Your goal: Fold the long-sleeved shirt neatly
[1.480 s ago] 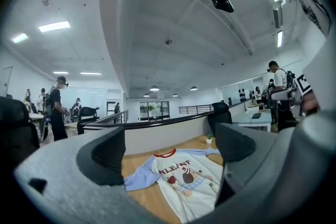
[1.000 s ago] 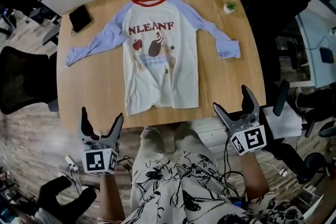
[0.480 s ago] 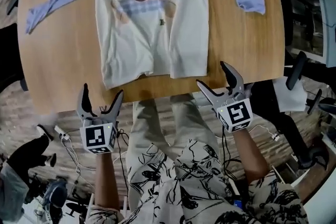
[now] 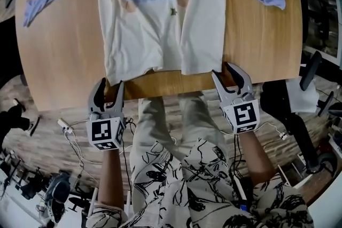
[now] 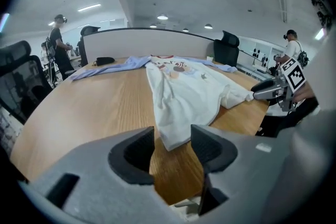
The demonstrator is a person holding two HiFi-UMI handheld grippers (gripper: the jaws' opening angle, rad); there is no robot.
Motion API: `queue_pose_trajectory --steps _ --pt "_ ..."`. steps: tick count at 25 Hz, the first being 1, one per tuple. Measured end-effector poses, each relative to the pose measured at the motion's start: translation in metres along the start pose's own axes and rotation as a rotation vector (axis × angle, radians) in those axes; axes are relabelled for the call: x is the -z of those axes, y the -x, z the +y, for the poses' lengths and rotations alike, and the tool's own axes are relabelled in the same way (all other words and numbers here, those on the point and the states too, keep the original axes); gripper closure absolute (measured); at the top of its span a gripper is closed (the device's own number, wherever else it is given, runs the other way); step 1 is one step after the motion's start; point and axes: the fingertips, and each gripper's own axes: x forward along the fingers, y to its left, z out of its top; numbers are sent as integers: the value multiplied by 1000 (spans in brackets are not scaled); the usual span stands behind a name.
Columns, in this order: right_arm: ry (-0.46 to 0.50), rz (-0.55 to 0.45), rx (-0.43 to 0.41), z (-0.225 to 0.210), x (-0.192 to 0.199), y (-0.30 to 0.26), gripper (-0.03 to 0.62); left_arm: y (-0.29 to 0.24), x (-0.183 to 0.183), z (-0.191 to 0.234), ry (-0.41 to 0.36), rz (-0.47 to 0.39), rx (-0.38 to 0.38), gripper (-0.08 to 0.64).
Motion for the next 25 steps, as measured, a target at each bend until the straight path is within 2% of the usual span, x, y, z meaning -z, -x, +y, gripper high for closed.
queue_pose_trajectory --steps 4,5,7,10,12,16,19,23,25 --pt "-3 16 16 -1 2 -2 477 -2 2 -1 5 9 -14 410" --pt "-1 20 25 -3 2 -2 513 -3 2 -2 5 10 -21 434" --pt "-7 21 31 -6 2 -2 552 -3 1 -2 2 9 -31 530" --pt "-3 24 27 -7 1 -1 558 -3 0 -1 -8 9 -32 534" --pt "25 29 46 -13 0 3 558 0 1 10 -24 18 -61 534" --pt "11 56 122 -55 15 32 560 26 12 56 46 43 -134 534" --pt "24 71 144 -81 17 45 560 36 14 80 35 61 -144 534" --pt "37 73 119 -77 23 54 558 49 22 72 9 80 -119 532" --pt "28 82 114 -68 36 59 558 57 36 61 30 89 -122 532"
